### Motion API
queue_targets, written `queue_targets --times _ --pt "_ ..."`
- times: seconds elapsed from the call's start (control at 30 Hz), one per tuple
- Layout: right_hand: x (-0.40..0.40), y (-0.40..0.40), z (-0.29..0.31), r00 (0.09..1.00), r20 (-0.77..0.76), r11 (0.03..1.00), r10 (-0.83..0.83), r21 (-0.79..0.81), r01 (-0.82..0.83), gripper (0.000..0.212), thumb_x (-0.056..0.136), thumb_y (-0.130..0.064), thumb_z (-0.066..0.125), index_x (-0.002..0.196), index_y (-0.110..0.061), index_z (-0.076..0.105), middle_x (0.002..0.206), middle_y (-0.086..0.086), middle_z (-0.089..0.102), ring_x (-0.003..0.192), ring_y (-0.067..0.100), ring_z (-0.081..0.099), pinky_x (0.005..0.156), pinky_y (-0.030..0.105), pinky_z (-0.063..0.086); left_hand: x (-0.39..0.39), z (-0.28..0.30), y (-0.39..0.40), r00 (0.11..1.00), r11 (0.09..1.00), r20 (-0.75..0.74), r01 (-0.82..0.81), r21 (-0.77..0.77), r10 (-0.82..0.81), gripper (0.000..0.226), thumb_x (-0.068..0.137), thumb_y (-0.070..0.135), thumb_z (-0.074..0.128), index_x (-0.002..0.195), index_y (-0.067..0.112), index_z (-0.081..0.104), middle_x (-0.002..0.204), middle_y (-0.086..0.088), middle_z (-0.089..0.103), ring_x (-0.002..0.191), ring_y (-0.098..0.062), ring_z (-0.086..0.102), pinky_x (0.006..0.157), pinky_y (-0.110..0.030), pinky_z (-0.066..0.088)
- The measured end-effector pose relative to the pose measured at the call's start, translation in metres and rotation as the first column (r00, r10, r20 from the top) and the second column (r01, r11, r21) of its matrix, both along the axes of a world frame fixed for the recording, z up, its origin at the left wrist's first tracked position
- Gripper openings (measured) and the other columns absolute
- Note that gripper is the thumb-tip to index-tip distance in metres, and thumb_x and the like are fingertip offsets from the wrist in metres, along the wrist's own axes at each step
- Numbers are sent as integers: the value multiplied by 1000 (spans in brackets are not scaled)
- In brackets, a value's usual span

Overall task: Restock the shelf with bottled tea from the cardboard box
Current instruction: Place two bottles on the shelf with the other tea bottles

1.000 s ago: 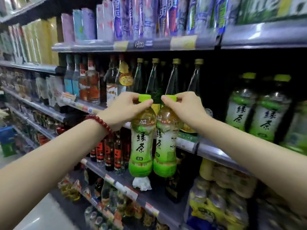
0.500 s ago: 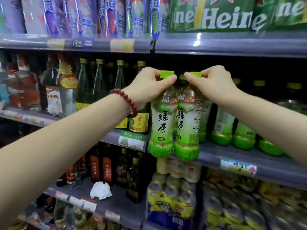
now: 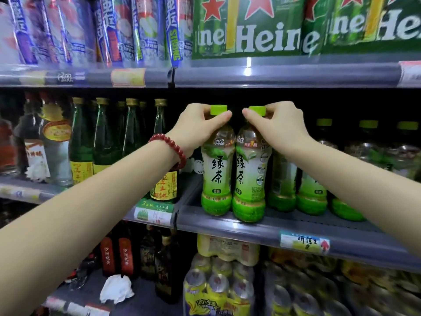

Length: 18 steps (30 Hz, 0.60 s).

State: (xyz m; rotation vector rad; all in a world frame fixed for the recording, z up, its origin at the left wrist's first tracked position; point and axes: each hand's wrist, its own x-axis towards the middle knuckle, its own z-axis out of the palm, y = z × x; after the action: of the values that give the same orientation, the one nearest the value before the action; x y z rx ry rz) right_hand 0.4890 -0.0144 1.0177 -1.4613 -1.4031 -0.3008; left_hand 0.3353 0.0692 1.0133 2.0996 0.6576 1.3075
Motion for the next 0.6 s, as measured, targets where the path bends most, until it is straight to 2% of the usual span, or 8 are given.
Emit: queue_targets --times 0.03,0.1,0.13,0.2,0.3,0.37,0.47,0.6 --pt "0 0 -1 1000 2 1000 17 2 -17 45 86 -48 61 78 -5 72 74 10 71 75 18 65 73 27 48 -1 -2 2 1000 1000 19 9 -16 -9 21 85 36 64 90 17 71 83 -1 71 75 -15 67 73 -36 57" --pt "1 -1 -5 1000 2 1000 28 5 -28 38 85 -49 62 70 -13 65 67 -4 63 67 5 57 61 3 38 -1 -7 2 997 998 72 28 -48 -24 27 82 41 65 93 18 73 90 -2 74 84 -18 71 83 -40 57" --pt "0 -2 -8 999 -17 999 30 20 -30 34 84 -49 64 74 -17 61 67 -11 59 66 0 53 57 -1 36 0 -11 1 995 999 104 19 -50 -13 32 80 46 64 94 18 73 92 -2 75 88 -19 71 86 -44 57" --pt "1 -5 -17 995 -84 995 60 89 -52 28 83 -47 66 91 -21 57 75 -18 55 70 -5 52 60 -5 36 3 -23 -5 984 1000 179 -15 -23 19 35 79 48 63 97 19 72 94 -2 75 92 -18 71 88 -46 56" --pt "-2 -6 -34 987 -128 982 93 176 -69 30 85 -45 64 96 -17 61 82 -12 62 73 -3 56 64 0 39 6 -45 -11 961 1000 275 31 3 -30 32 84 31 66 112 16 65 102 0 72 95 -12 68 89 -36 54" --pt "-3 -4 -45 988 -121 984 95 159 -75 39 85 -46 64 109 -16 62 96 -9 64 85 4 58 70 3 38 6 -55 -12 957 996 281 85 -9 -79 51 81 21 71 129 18 53 116 1 68 104 -9 66 92 -27 52" --pt "1 -3 -62 989 -102 994 108 43 -104 71 81 -49 66 142 -26 39 120 -13 47 113 2 43 93 18 32 2 -60 -8 962 991 243 132 -8 -126 74 75 13 76 138 25 40 127 7 60 109 0 62 92 -16 50" --pt "2 -11 -76 961 -145 972 234 66 -227 84 76 -49 71 145 -45 24 132 -25 41 128 2 41 104 25 32 -5 -66 -3 966 989 219 146 -20 -138 74 72 17 79 137 22 44 123 3 64 111 -7 63 98 -31 50"
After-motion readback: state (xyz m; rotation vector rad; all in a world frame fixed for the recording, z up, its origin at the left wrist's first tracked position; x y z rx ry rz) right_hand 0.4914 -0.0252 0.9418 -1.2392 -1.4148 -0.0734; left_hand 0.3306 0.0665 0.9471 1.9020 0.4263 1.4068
